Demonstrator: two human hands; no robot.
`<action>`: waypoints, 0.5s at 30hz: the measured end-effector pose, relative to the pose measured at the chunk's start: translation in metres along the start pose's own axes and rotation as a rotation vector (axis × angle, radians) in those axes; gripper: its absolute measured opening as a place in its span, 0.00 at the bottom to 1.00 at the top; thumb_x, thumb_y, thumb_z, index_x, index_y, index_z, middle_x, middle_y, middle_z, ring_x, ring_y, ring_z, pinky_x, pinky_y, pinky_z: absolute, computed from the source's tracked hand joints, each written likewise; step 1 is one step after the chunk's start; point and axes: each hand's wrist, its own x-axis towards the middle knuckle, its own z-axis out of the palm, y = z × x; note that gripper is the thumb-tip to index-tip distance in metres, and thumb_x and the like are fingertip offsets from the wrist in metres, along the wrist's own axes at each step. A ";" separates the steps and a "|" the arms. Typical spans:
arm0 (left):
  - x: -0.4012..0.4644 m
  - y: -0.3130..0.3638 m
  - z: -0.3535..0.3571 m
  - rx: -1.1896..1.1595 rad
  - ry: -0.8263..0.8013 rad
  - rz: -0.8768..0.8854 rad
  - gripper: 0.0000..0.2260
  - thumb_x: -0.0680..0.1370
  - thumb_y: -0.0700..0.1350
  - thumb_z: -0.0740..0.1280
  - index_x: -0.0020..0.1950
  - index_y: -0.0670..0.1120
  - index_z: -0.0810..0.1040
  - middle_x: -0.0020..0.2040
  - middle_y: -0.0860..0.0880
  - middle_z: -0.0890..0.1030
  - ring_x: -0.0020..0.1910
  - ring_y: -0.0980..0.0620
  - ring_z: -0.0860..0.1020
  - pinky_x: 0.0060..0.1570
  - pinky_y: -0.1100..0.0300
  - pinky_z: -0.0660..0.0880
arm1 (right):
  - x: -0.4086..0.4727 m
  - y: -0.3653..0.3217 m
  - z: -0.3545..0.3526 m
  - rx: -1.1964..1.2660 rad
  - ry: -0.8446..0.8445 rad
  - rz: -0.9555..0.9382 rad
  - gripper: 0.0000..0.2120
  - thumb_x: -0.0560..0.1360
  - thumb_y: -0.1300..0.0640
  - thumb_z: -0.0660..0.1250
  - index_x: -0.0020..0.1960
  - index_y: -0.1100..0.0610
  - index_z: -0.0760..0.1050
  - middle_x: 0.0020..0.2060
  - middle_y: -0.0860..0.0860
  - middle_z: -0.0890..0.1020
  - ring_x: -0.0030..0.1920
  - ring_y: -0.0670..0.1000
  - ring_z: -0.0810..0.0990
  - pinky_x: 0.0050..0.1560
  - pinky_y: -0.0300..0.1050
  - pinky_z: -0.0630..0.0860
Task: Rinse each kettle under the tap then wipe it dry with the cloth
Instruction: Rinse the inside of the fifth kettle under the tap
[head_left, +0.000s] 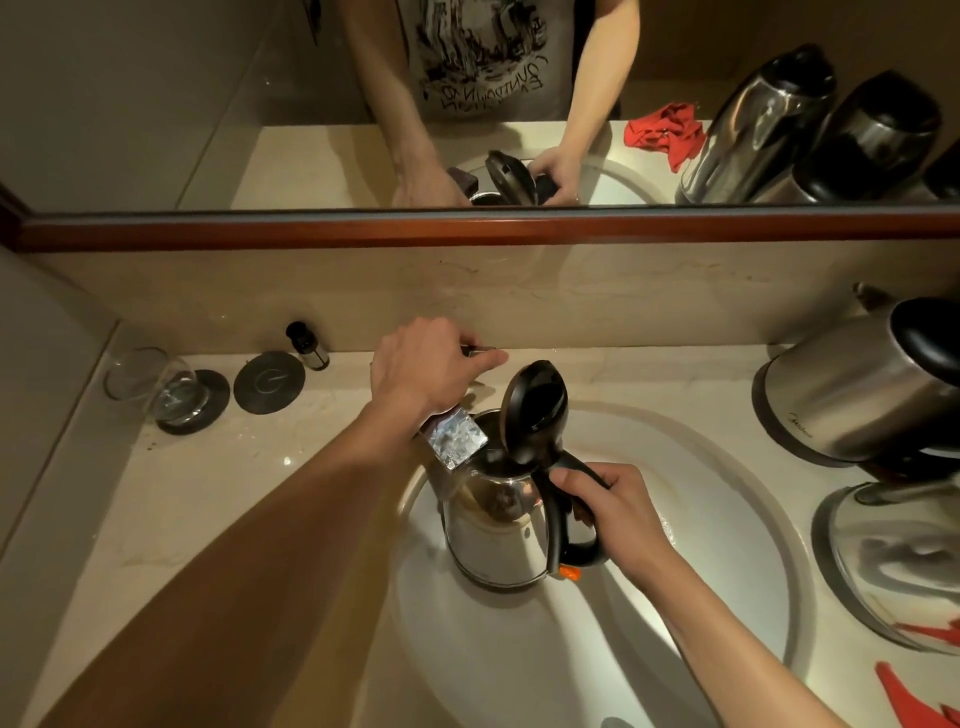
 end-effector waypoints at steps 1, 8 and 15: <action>0.000 0.000 0.000 0.000 0.002 0.001 0.24 0.73 0.74 0.59 0.49 0.59 0.84 0.37 0.55 0.82 0.39 0.50 0.80 0.43 0.53 0.78 | 0.001 0.000 0.000 0.000 -0.004 0.001 0.19 0.68 0.46 0.72 0.26 0.53 0.70 0.25 0.49 0.67 0.29 0.50 0.65 0.33 0.43 0.62; -0.002 0.002 -0.004 0.004 -0.013 -0.003 0.23 0.73 0.73 0.60 0.49 0.59 0.84 0.35 0.54 0.81 0.38 0.49 0.79 0.38 0.57 0.74 | 0.003 0.006 -0.004 -0.051 -0.084 -0.031 0.34 0.62 0.38 0.72 0.34 0.71 0.70 0.28 0.55 0.65 0.32 0.53 0.63 0.39 0.49 0.59; -0.003 0.005 -0.007 -0.020 -0.007 -0.013 0.22 0.74 0.72 0.61 0.49 0.58 0.85 0.35 0.55 0.81 0.37 0.51 0.77 0.36 0.58 0.68 | 0.007 0.007 -0.007 -0.028 -0.084 -0.047 0.33 0.62 0.39 0.73 0.34 0.71 0.70 0.28 0.55 0.67 0.32 0.53 0.64 0.41 0.51 0.60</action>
